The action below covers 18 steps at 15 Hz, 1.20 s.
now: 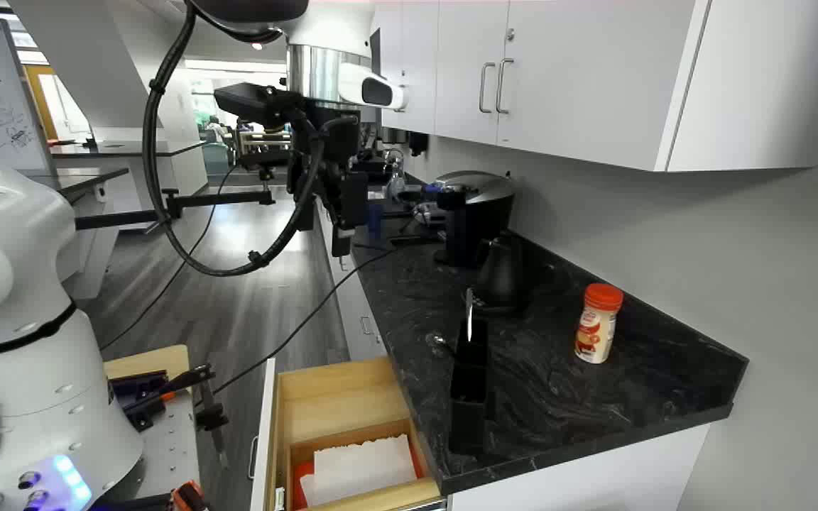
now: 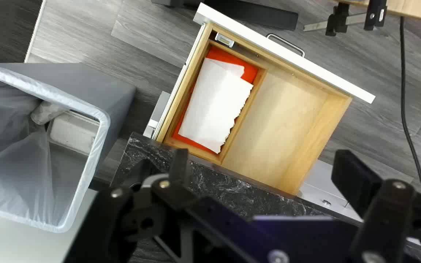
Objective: Remove the butter knife from the cutlery box and put it in the open drawer on the right
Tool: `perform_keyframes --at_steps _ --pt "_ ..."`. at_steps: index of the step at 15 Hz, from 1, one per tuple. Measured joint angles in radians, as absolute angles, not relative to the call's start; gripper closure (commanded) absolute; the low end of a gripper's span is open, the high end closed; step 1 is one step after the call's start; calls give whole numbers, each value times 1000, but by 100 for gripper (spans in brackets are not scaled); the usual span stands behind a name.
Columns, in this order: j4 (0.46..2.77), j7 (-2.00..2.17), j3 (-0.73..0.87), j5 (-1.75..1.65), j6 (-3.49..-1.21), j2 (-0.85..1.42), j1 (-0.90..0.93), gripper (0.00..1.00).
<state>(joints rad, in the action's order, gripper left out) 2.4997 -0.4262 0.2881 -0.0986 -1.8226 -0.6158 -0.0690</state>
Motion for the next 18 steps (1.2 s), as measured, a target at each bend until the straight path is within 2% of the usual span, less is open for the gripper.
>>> perform_keyframes --at_steps 18 --pt "2500 -420 289 -92 -1839 -594 -72 0"
